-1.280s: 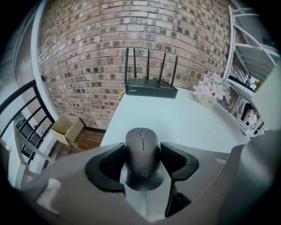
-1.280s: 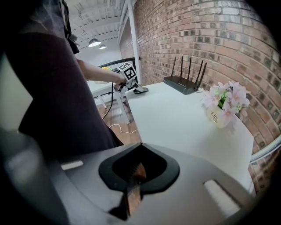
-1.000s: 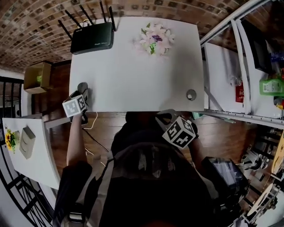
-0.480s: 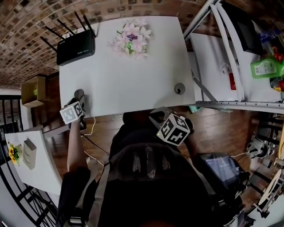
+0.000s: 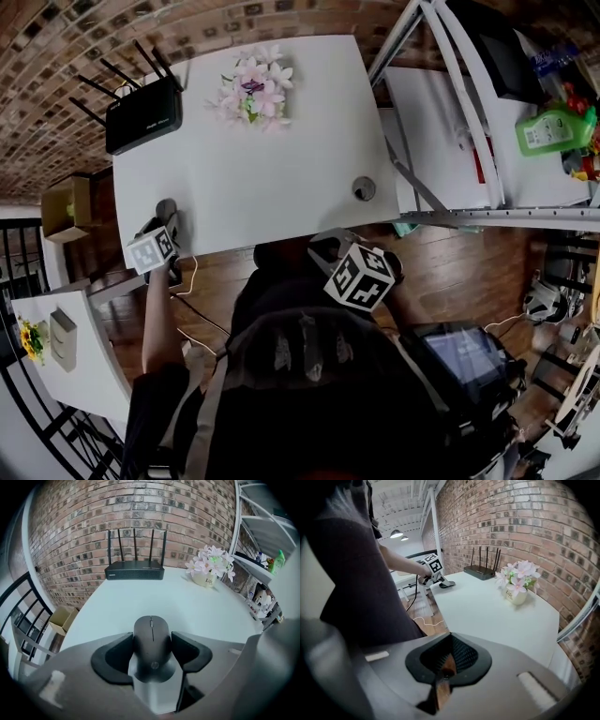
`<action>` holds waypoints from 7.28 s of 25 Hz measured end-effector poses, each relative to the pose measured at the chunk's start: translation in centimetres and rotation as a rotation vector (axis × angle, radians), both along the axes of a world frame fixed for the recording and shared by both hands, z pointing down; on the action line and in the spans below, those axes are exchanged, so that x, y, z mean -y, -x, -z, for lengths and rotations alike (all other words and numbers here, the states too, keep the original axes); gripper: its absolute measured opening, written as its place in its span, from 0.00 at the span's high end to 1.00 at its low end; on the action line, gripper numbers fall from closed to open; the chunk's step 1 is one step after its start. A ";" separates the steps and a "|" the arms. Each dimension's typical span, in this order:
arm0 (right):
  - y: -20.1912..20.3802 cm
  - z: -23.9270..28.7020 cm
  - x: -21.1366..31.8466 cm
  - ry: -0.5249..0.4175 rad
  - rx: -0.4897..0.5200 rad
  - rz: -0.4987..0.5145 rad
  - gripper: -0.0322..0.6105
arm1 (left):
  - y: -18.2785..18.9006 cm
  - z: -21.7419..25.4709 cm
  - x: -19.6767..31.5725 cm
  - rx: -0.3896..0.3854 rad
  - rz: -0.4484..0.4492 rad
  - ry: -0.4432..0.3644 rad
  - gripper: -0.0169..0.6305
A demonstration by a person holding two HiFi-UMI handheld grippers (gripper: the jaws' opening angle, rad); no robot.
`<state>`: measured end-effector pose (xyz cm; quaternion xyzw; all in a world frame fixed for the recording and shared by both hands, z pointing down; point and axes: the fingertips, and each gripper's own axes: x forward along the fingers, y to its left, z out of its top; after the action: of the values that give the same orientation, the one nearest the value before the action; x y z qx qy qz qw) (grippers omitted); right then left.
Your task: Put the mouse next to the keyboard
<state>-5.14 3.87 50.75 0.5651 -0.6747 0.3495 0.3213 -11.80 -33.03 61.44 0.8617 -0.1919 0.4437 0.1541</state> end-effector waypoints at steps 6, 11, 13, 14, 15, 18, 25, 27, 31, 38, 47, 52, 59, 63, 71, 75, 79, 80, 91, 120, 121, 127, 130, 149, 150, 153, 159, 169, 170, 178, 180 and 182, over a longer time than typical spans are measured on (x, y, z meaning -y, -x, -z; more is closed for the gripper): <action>-1.9 0.2 -0.7 -0.013 -0.038 -0.051 0.94 | -1.6 0.1 -1.6 0.007 -0.030 0.005 0.57; -3.4 0.4 -1.5 -0.031 -0.048 -0.093 0.94 | -3.4 0.1 -3.4 0.007 -0.063 0.006 0.57; -3.7 0.4 -1.9 -0.033 -0.047 -0.096 0.94 | -4.0 0.2 -4.2 0.003 -0.071 0.009 0.57; -3.9 0.4 -2.2 -0.033 -0.047 -0.099 0.94 | -4.2 0.2 -4.5 0.001 -0.071 0.010 0.57; -4.2 0.4 -2.4 -0.034 -0.047 -0.105 0.94 | -4.4 0.1 -4.7 0.002 -0.073 0.010 0.57; -4.9 0.4 -2.7 -0.039 -0.054 -0.117 0.94 | -5.1 0.0 -5.2 0.002 -0.085 0.016 0.57; -5.0 0.4 -3.1 -0.055 -0.104 -0.014 0.94 | -5.0 0.4 -6.1 0.004 -0.053 -0.003 0.57; -5.1 0.5 -3.4 -0.062 -0.110 -0.011 0.94 | -5.3 0.2 -6.7 0.010 -0.069 -0.003 0.57; -5.1 0.3 -4.0 -0.068 -0.102 -0.006 0.94 | -6.0 0.2 -8.0 0.001 -0.069 0.001 0.57; -5.2 0.0 -5.8 -0.066 -0.084 -0.008 0.94 | -7.3 0.3 -10.1 0.002 -0.096 -0.001 0.57; -5.6 -0.5 -7.8 -0.062 -0.067 -0.009 0.94 | -9.5 0.3 -12.9 -0.006 -0.130 0.000 0.57; -5.6 -0.7 -8.7 -0.059 -0.062 -0.006 0.94 | -10.5 0.4 -14.6 -0.005 -0.159 -0.001 0.57; -5.4 -1.0 -9.5 -0.067 -0.036 0.016 0.94 | -11.4 0.6 -16.5 0.002 -0.175 0.001 0.57; -5.9 -1.2 -10.2 -0.070 -0.034 0.002 0.94 | -12.5 0.3 -18.0 0.004 -0.206 0.005 0.57; -5.8 -1.7 -10.3 -0.038 -0.028 0.009 0.94 | -14.8 -2.4 -20.7 -0.083 -0.278 0.071 0.57; -5.6 -1.5 -9.9 -0.039 -0.028 0.020 0.94 | -15.2 -1.4 -21.5 -0.072 -0.304 0.057 0.57; -5.0 -1.6 -9.6 -0.038 -0.017 0.048 0.94 | -15.4 0.8 -22.7 -0.038 -0.328 0.021 0.56; -4.8 -1.7 -9.5 -0.037 -0.014 0.059 0.94 | -15.4 0.7 -22.9 -0.039 -0.335 0.022 0.57; -3.8 -2.4 -8.7 -0.008 -0.010 0.136 0.94 | -16.3 0.4 -24.8 -0.056 -0.405 0.008 0.57; -3.7 -2.5 -11.7 -0.020 0.001 0.070 0.94 | -20.5 0.3 -34.0 -0.041 -0.618 0.046 0.57; -3.8 -2.5 -11.8 -0.018 -0.001 0.067 0.94 | -20.5 0.0 -34.3 -0.038 -0.623 0.055 0.57; -4.2 -2.6 -12.0 -0.016 -0.009 0.045 0.94 | -21.5 0.2 -34.7 -0.044 -0.654 0.034 0.57; -4.4 -2.7 -12.3 -0.011 -0.010 0.036 0.94 | -22.1 0.4 -36.0 -0.056 -0.680 0.060 0.57; -4.8 -2.1 -8.6 0.083 -0.046 -0.050 0.94 | -23.7 0.0 -37.9 -0.096 -0.925 0.107 0.56; -5.0 -1.9 -8.7 0.090 -0.050 -0.061 0.94 | -23.7 -0.1 -38.4 -0.087 -0.956 0.108 0.56; -5.1 -1.5 -8.7 0.108 -0.052 -0.099 0.94 | -23.7 0.0 -39.4 -0.069 -1.036 0.115 0.56; -3.8 -1.1 -8.2 0.134 -0.030 -0.136 0.94 | -22.9 -0.1 -40.1 -0.066 -1.116 0.089 0.56; -2.2 -0.5 -8.9 0.126 -0.011 -0.148 0.94 | -22.4 0.4 -39.8 -0.066 -1.107 0.063 0.56; -2.5 -0.2 -9.4 0.118 -0.019 -0.143 0.94 | -22.7 0.5 -40.2 -0.069 -1.106 0.057 0.56; -5.6 -0.2 -11.6 0.046 -0.007 -0.167 0.94 | -23.9 0.1 -40.9 0.007 -1.114 0.027 0.56; -5.7 -0.5 -11.7 0.028 0.002 -0.144 0.94 | -23.7 -0.1 -40.4 0.020 -1.090 0.023 0.56; -5.8 -0.6 -12.0 0.006 0.006 -0.123 0.94 | -23.4 -0.2 -39.9 0.036 -1.059 0.018 0.56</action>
<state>0.69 15.86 51.38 0.6035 -0.6386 0.3723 0.2988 11.65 6.89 61.60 0.8314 0.2708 0.4773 -0.0868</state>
